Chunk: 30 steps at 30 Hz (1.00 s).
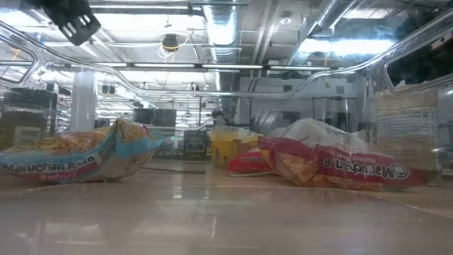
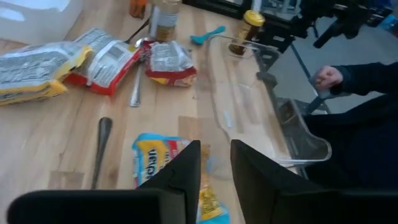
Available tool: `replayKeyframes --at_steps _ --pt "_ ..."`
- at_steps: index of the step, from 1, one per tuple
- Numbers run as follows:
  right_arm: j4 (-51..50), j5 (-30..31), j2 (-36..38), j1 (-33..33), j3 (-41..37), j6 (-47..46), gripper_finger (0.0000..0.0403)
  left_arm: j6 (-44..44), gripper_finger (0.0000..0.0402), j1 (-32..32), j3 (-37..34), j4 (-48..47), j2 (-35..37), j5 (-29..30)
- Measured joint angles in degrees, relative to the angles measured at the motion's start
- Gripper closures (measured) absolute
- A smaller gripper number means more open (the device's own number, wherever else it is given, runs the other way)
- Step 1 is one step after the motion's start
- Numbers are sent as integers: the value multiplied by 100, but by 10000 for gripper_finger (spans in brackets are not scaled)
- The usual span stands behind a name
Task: Pick & Place Food Item
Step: Put the green seasoning bottle into the top transparent bin
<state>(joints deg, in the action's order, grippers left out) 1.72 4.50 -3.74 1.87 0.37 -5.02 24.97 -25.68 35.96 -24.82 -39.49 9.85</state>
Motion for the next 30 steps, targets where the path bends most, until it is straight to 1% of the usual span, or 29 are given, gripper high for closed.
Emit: replayKeyframes --at_steps 7,10,14,17,20,26,30 --pt "0 -1 1 0 -1 0 403 484 376 -552 46 -34 -40 406" --pt "0 -1 0 0 -1 0 403 861 397 -775 49 -134 -97 534" --pt "0 -1 0 1 -1 0 403 1997 400 -990 50 -633 -138 545" --pt "0 -1 1 0 0 0 403 2940 401 -1089 44 -1302 -151 524" --pt "0 -1 -1 0 1 0 403 3606 401 -1103 46 -1767 -149 492" --pt "0 -1 -1 1 0 0 403 4147 401 -1092 46 -2325 -138 464" --pt "0 -1 -1 2 1 0 403 4195 401 -1092 46 -2438 -137 456"
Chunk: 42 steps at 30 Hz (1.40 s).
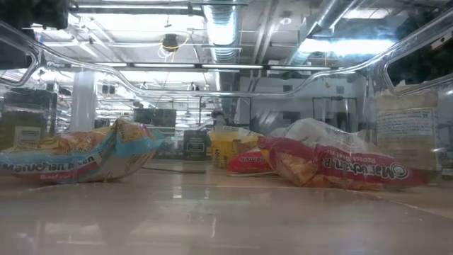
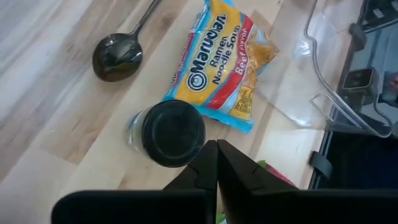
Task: Pick & Place Food Item
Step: Put the green seasoning bottle into the top transparent bin
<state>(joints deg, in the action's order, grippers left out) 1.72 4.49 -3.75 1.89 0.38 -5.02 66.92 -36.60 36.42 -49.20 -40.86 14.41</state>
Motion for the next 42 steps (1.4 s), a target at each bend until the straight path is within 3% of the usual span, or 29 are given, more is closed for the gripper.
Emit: replayKeyframes --at_steps 15,21,29,36,42 --pt "0 0 0 -1 0 0 403 -121 401 37 0 639 -33 181" --pt "0 0 2 -1 -1 0 403 -1076 401 35 9 1660 -226 348" --pt "0 0 0 0 0 0 403 -2185 401 10 901 1707 -944 775" --pt "0 0 1 0 -1 0 403 -2451 401 -101 1980 577 -1750 1028" --pt "0 0 1 -2 0 0 403 -1865 401 -96 2705 -865 -2373 1061"
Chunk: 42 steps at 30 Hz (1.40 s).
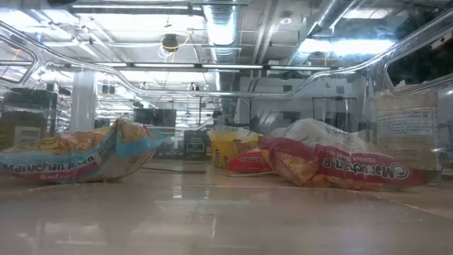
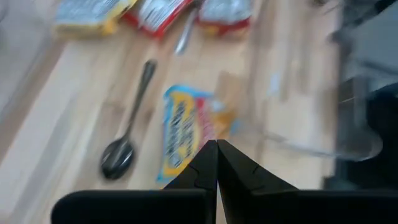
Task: Pick & Place Food Item
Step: Put the green seasoning bottle into the top transparent bin
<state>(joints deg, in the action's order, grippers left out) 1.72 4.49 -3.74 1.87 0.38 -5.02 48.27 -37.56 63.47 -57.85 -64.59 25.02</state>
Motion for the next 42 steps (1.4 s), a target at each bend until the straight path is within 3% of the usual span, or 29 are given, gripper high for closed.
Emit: replayKeyframes --at_steps 9,23,28,37,42 --pt "0 0 1 2 0 0 403 796 401 2 130 -1825 -509 -25" --pt "0 0 0 2 -2 0 403 814 386 2 130 -1567 -538 -160" --pt "0 0 -1 0 0 0 403 801 353 2 130 -1567 -536 -441" --pt "0 0 1 2 -1 0 403 905 253 56 130 -1564 -536 -448" --pt "0 0 -1 0 0 0 403 923 219 59 130 -1586 -534 -448"
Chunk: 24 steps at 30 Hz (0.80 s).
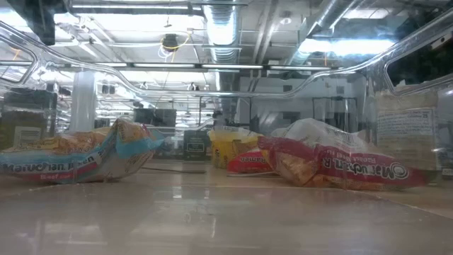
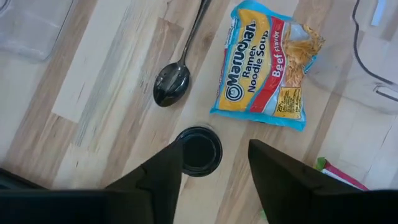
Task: Pick & Place Food Item
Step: Put the green seasoning bottle into the top transparent bin
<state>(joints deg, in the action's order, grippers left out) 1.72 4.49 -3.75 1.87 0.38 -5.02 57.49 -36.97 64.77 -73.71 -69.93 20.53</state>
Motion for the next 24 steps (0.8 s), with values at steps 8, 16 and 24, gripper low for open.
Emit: replayKeyframes --at_steps 8,16,24 --pt "0 0 2 0 0 0 403 -35 202 -2 0 -125 2 187" --pt "0 0 0 0 -2 0 403 -175 206 -7 -2 9 2 219" --pt "0 0 0 2 0 0 403 -190 199 -9 -2 18 2 216"
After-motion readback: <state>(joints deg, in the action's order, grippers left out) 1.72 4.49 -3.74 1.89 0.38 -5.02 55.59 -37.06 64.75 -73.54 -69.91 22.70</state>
